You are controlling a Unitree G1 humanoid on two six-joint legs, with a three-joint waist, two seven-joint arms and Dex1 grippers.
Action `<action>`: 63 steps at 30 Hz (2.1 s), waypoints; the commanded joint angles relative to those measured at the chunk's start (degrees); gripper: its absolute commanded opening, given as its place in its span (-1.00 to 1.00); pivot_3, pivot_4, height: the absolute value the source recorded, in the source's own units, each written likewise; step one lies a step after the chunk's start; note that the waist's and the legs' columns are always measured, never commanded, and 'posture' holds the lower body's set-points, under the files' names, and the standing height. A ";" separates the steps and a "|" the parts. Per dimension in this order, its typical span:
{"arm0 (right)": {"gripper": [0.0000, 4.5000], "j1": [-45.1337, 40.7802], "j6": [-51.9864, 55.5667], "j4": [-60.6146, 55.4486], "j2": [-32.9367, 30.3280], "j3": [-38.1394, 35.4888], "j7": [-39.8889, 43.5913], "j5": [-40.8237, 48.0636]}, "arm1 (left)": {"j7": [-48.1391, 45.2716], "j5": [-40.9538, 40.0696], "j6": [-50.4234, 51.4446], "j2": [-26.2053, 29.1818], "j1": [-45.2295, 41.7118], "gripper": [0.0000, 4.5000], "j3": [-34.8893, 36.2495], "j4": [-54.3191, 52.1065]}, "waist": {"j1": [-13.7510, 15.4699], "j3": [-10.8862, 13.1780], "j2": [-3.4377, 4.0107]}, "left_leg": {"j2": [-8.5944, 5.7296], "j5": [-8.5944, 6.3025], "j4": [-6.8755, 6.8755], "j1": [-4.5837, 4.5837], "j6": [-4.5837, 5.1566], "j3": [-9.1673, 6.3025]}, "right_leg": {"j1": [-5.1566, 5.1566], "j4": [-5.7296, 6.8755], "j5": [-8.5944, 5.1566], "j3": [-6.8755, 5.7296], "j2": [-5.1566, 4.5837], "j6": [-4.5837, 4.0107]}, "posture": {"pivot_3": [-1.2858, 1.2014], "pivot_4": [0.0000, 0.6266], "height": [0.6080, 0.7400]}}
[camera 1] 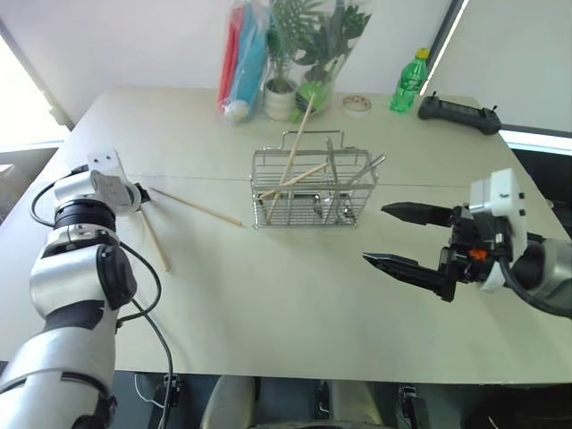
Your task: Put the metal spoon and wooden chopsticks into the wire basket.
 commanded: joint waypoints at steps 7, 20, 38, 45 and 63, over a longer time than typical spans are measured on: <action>1.00 -0.89 -1.55 0.24 -1.06 -2.82 0.07 0.94 | 0.74 -1.18 1.02 -0.85 -1.17 -0.99 2.04 2.11 | -0.02 0.00 0.00 | 0.00 0.00 0.00 0.00 0.00 0.00 | 0.00 0.00 0.00 0.00 0.00 0.00 | 0.03 -0.52 0.41; 1.00 0.27 -1.35 0.30 -1.79 -3.50 1.38 0.49 | 2.00 -0.99 -0.52 2.05 -2.00 -0.99 3.31 0.52 | -0.14 0.01 -0.01 | 0.00 0.00 0.00 0.00 0.00 0.02 | 0.00 0.00 0.01 0.00 0.00 0.00 | 0.03 -0.52 0.41; 1.00 -2.79 -0.02 3.27 -2.48 -2.26 0.93 1.69 | -24.16 -21.74 -17.88 -4.01 -4.23 -0.99 4.08 -55.30 | 0.09 0.17 -0.20 | 0.04 0.16 -0.01 -0.27 -0.29 0.05 | 0.07 -0.72 0.45 -0.02 -0.02 0.03 | 0.03 -0.52 0.41; 1.00 -2.75 0.17 2.97 -2.40 -2.73 -0.25 2.62 | -26.35 -20.47 -19.70 -12.94 -1.71 -0.99 -5.39 -61.88 | -0.14 0.09 0.04 | 0.06 0.16 0.02 -0.15 -0.18 0.20 | 0.17 -0.75 0.51 0.05 0.08 0.13 | 0.03 -0.52 0.41; 1.00 3.90 -1.04 -2.02 -0.76 -7.82 -7.68 5.86 | -29.65 -19.09 -23.98 -23.36 0.57 -0.99 -11.20 -56.77 | -0.05 0.10 0.03 | 0.05 0.10 0.11 -0.25 -0.03 0.20 | 0.18 -0.83 0.55 0.06 0.09 0.07 | 0.03 -0.52 0.41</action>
